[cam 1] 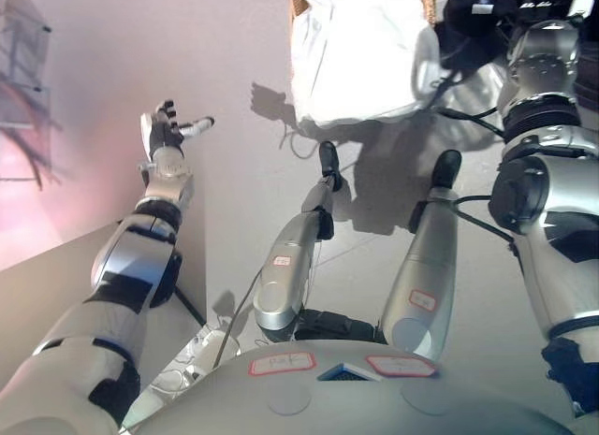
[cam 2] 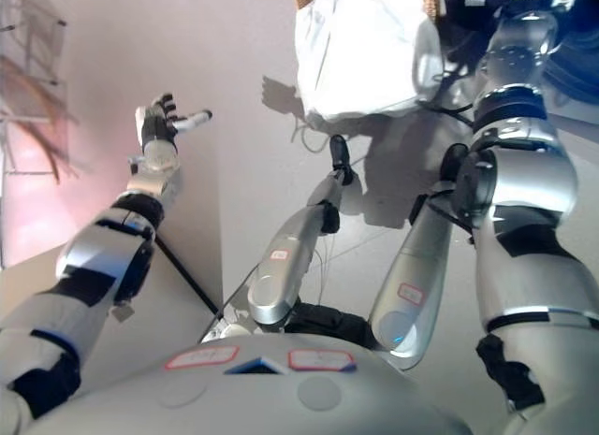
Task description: Put the clothes in the basket into the washing machine.
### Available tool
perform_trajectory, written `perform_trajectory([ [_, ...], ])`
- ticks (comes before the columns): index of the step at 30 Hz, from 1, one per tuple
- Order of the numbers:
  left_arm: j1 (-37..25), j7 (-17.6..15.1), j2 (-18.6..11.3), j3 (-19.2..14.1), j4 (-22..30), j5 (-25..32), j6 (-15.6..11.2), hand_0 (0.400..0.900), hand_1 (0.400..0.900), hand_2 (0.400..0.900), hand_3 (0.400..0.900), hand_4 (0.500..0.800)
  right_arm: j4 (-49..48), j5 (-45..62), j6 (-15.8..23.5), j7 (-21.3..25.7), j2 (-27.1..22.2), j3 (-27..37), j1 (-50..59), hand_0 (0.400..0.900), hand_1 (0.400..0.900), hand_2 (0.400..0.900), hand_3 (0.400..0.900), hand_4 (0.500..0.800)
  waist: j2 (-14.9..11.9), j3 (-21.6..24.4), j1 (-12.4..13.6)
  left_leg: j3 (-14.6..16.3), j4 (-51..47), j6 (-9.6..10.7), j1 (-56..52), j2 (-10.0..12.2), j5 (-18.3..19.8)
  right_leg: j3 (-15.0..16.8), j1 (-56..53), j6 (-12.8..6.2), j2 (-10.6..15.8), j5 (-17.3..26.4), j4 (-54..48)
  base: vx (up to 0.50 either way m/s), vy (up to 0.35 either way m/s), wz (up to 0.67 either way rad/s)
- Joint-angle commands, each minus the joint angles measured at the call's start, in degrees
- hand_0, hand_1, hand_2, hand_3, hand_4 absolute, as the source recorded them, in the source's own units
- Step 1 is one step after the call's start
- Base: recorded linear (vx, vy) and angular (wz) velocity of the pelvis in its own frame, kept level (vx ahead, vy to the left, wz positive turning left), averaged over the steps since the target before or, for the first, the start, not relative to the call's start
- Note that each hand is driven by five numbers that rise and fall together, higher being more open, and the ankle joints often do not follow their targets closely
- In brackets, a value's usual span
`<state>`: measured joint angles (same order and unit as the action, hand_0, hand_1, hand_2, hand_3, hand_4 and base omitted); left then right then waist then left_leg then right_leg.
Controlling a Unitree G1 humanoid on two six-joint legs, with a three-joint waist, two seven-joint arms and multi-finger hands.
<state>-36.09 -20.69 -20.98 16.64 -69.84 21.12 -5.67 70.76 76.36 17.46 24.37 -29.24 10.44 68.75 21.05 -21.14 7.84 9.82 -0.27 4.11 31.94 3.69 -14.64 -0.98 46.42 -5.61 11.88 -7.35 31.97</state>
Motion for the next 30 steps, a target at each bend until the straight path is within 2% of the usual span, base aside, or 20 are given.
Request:
perform_trajectory([
  [1, 9.74, -0.81, -4.31, -0.91, -5.10, -1.41, -1.56, 0.900, 0.900, 0.900, 0.900, 0.800, -0.90, -4.93, 2.90, -4.76, -6.28, -7.60, 3.26, 0.400, 0.400, 0.400, 0.400, 0.500, 1.12, 14.20, 3.09, -6.78, -4.29, 6.09, -3.52, 0.76, 0.35, -0.56, -8.47, -0.60, -1.49, 1.36, -10.88, 0.06, -0.099, 0.10],
  [4, 13.04, 0.38, -4.49, -1.29, -3.92, -1.50, -2.41, 0.900, 0.900, 0.900, 0.900, 0.800, -2.06, -4.89, 2.93, -6.53, -9.24, -9.01, 4.99, 0.400, 0.400, 0.400, 0.400, 0.500, 0.62, 14.77, 3.86, -8.64, -4.60, 6.77, -3.45, 0.78, 0.09, -0.83, -8.36, -0.50, -2.11, 0.44, -9.78, 0.07, -0.093, 0.12],
  [7, 14.29, 1.11, -4.26, -0.68, -2.52, -1.79, -3.05, 0.900, 0.900, 0.900, 0.900, 0.800, -3.13, -3.96, 3.60, -7.84, -10.95, -9.77, 6.17, 0.400, 0.400, 0.400, 0.400, 0.500, 0.28, 15.44, 4.26, -9.18, -4.71, 7.09, -3.65, 0.92, -0.04, -1.26, -8.64, -0.60, -2.24, -0.19, -9.38, 0.07, -0.061, 0.08],
  [10, 15.17, 1.97, -4.64, -0.62, -1.32, -2.08, -3.54, 0.900, 0.900, 0.900, 0.900, 0.800, -6.33, -4.23, 3.32, -10.28, -11.84, -12.64, 6.19, 0.400, 0.400, 0.400, 0.400, 0.500, -0.33, 16.15, 4.70, -9.47, -4.73, 7.34, -4.53, 1.22, -0.36, -1.79, -9.94, -0.35, -2.46, -1.13, -8.79, 0.08, -0.048, 0.02],
  [19, 15.81, 2.50, -5.93, -1.43, -1.45, -2.56, -3.49, 0.900, 0.900, 0.900, 0.900, 0.800, -8.93, -5.40, 4.05, -11.94, -12.68, -14.91, 7.19, 0.400, 0.400, 0.400, 0.400, 0.500, -1.60, 16.34, 4.33, -10.27, -4.73, 7.65, -5.91, 1.36, -0.72, -2.90, -12.57, 0.17, -2.72, -1.47, -10.37, 0.04, -0.011, -0.01],
  [20, 15.76, 2.58, -5.57, -1.23, -1.61, -2.47, -3.48, 0.900, 0.900, 0.900, 0.900, 0.800, -8.18, -5.65, 3.63, -11.60, -12.61, -15.20, 7.50, 0.494, 0.494, 0.494, 0.494, 0.556, -2.09, 16.21, 4.06, -10.30, -4.73, 7.61, -5.67, 1.44, -0.45, -2.92, -12.33, 0.26, -2.89, -1.40, -10.46, 0.00, -0.004, -0.03],
  [21, 15.80, 2.58, -5.34, -1.26, -1.81, -2.50, -3.51, 0.900, 0.900, 0.900, 0.900, 0.800, -6.68, -5.87, 3.05, -11.42, -12.76, -15.54, 7.82, 0.900, 0.900, 0.900, 0.900, 0.800, -2.35, 16.21, 4.00, -10.23, -4.73, 7.57, -5.51, 1.49, -0.37, -2.80, -12.04, 0.26, -3.01, -1.29, -10.45, 0.00, -0.002, -0.07],
  [25, 16.33, 2.15, -3.83, -1.29, -2.02, -2.78, -3.53, 0.900, 0.900, 0.900, 0.900, 0.800, -5.94, -6.09, 2.36, -11.45, -12.24, -15.38, 7.31, 0.900, 0.900, 0.900, 0.900, 0.800, -2.62, 16.10, 3.80, -9.91, -4.73, 7.25, -5.25, 1.55, 0.04, -2.26, -11.24, 0.19, -3.25, -1.22, -10.19, 0.01, 0.011, -0.08],
  [30, 17.16, 1.94, -3.83, -1.75, -2.12, -3.16, -3.36, 0.900, 0.900, 0.900, 0.900, 0.800, -6.09, -6.69, 1.74, -11.72, -10.64, -15.36, 5.28, 0.900, 0.900, 0.900, 0.900, 0.800, -2.38, 15.56, 3.62, -9.75, -4.73, 7.05, -5.07, 1.55, -0.11, -2.01, -10.91, 0.40, -3.45, -0.41, -10.43, 0.01, 0.030, -0.07],
])
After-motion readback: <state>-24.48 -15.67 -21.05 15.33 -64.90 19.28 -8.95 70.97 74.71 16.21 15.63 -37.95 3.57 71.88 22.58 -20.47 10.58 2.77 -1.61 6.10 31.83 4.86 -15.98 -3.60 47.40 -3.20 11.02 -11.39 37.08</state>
